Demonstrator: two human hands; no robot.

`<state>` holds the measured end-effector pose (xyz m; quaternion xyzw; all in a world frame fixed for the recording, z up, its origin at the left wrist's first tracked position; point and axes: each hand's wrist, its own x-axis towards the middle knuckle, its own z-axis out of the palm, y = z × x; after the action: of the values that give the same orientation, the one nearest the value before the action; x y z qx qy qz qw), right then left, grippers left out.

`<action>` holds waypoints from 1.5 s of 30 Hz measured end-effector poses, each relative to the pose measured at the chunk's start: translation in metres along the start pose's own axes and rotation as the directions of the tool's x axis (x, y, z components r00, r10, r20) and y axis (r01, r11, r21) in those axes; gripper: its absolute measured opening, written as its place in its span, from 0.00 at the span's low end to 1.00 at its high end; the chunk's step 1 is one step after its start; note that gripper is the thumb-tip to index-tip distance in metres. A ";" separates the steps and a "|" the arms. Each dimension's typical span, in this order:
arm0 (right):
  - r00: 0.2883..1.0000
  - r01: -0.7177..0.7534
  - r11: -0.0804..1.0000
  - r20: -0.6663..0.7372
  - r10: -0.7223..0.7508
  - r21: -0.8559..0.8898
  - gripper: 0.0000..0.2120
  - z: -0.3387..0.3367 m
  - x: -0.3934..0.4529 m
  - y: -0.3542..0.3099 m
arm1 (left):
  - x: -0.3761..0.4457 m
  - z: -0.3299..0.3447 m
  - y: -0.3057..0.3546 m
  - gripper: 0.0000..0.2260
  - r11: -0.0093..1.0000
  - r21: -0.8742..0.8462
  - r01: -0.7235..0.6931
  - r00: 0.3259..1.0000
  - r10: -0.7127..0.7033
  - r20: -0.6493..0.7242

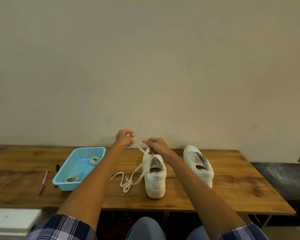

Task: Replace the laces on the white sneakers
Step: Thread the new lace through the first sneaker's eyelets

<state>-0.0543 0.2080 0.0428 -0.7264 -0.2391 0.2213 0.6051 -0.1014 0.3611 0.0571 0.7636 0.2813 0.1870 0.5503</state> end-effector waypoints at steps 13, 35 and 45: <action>0.993 -0.079 0.990 -0.097 0.068 -0.113 0.05 -0.048 0.001 0.009 | -0.018 0.031 -0.035 0.11 0.670 0.741 -0.041 0.993 -0.054 0.104; 0.996 0.078 0.882 0.081 -0.046 -0.465 0.13 -0.038 0.010 0.019 | -0.020 0.060 -0.015 0.14 0.865 0.388 -0.319 0.911 0.166 0.378; 0.986 0.079 0.768 -0.065 -0.155 -0.636 0.08 -0.051 0.019 0.038 | -0.009 0.057 -0.032 0.07 0.920 0.328 -0.216 0.941 0.106 0.322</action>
<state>-0.0052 0.1750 0.0135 -0.8821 -0.3093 0.0487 0.3520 -0.0817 0.3208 0.0080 0.8911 0.1599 0.0605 0.4204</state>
